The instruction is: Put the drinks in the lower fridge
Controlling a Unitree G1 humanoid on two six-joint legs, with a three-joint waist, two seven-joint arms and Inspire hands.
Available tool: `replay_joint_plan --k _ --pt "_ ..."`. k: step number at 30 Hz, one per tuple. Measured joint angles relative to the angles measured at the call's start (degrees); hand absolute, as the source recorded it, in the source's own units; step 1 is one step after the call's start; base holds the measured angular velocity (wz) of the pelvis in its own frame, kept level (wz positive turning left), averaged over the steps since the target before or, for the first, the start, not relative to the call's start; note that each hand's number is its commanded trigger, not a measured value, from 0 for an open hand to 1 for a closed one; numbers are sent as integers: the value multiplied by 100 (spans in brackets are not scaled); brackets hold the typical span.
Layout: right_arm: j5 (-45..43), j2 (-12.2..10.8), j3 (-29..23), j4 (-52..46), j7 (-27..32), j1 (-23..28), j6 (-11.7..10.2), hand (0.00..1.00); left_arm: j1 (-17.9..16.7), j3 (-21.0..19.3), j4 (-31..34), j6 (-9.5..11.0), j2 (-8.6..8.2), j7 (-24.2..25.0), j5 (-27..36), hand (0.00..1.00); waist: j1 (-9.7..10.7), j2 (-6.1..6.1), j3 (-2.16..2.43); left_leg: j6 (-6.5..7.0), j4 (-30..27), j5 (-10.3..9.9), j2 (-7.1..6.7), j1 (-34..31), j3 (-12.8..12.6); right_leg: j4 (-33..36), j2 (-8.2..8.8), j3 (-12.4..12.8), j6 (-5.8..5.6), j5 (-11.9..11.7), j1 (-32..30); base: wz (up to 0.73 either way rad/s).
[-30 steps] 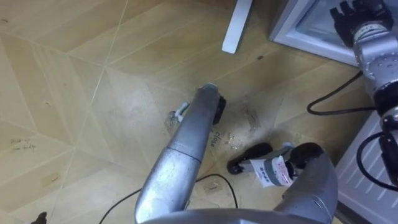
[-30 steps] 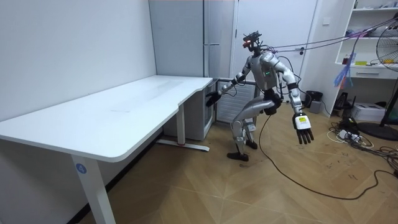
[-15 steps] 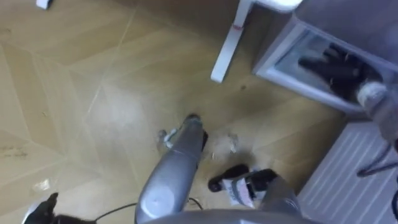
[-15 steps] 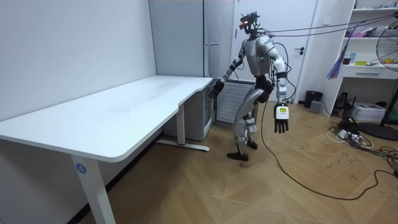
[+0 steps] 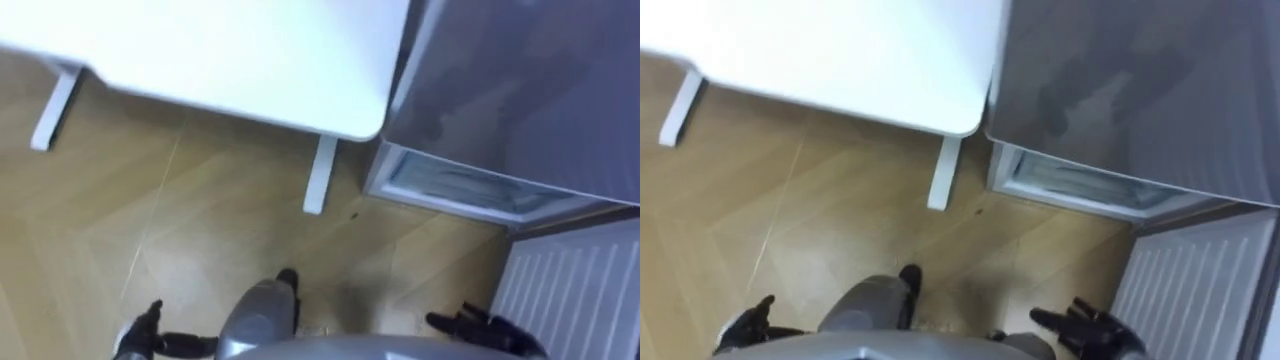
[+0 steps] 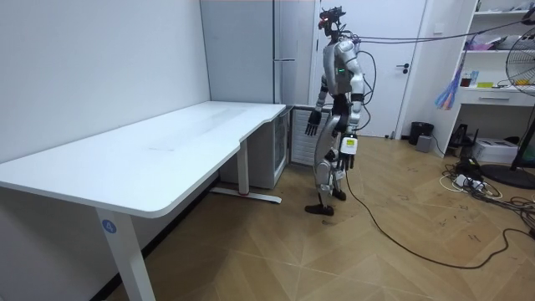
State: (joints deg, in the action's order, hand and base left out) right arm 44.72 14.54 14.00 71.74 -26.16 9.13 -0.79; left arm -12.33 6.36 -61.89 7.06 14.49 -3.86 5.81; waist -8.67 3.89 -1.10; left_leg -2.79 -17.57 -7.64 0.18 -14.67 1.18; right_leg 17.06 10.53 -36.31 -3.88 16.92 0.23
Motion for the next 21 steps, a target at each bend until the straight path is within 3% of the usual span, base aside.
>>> replay_joint_plan --k 4,8,11,13,16,19,21 --pt "-618 -168 -248 -56 184 -18 -96 0 5 -197 -2 43 -216 -74 -399 0 171 -1 11 1 152 -1 3 349 -275 -393 -100 240 -9 -127 391 -4" --pt "-1161 -308 -541 18 393 -15 -95 0 13 -358 -31 29 -261 -103 -433 0 262 34 23 7 423 -4 -27 744 -294 -618 -151 397 -22 -186 726 2" --pt "-1141 -410 -649 58 496 -15 -90 0 49 -490 -113 -57 -287 -222 -423 0 381 45 21 7 429 -4 -30 803 -293 -753 -208 718 -14 -223 825 0" --pt "-1032 -434 -714 165 581 -6 -75 0 59 -561 -131 -99 -335 -235 -424 0 407 37 19 7 429 -4 -24 831 -333 -755 -225 1082 -11 -225 823 -11" --pt "-970 -493 -879 273 674 13 -24 0 61 -647 -162 -171 -397 -320 -432 0 421 2 18 7 427 -5 21 864 -441 -771 -252 1315 -4 -229 796 -22" --pt "-1017 -492 -1069 328 709 6 8 0 74 -840 -288 -223 -499 -336 -442 0 536 -80 60 8 428 -6 39 930 -529 -830 -259 1499 28 -251 809 -23" --pt "-1166 -484 -1215 321 746 -7 18 0 117 -927 -350 -233 -496 -336 -624 0 549 -134 58 11 426 -8 69 983 -577 -820 -270 1591 35 -279 810 -25"
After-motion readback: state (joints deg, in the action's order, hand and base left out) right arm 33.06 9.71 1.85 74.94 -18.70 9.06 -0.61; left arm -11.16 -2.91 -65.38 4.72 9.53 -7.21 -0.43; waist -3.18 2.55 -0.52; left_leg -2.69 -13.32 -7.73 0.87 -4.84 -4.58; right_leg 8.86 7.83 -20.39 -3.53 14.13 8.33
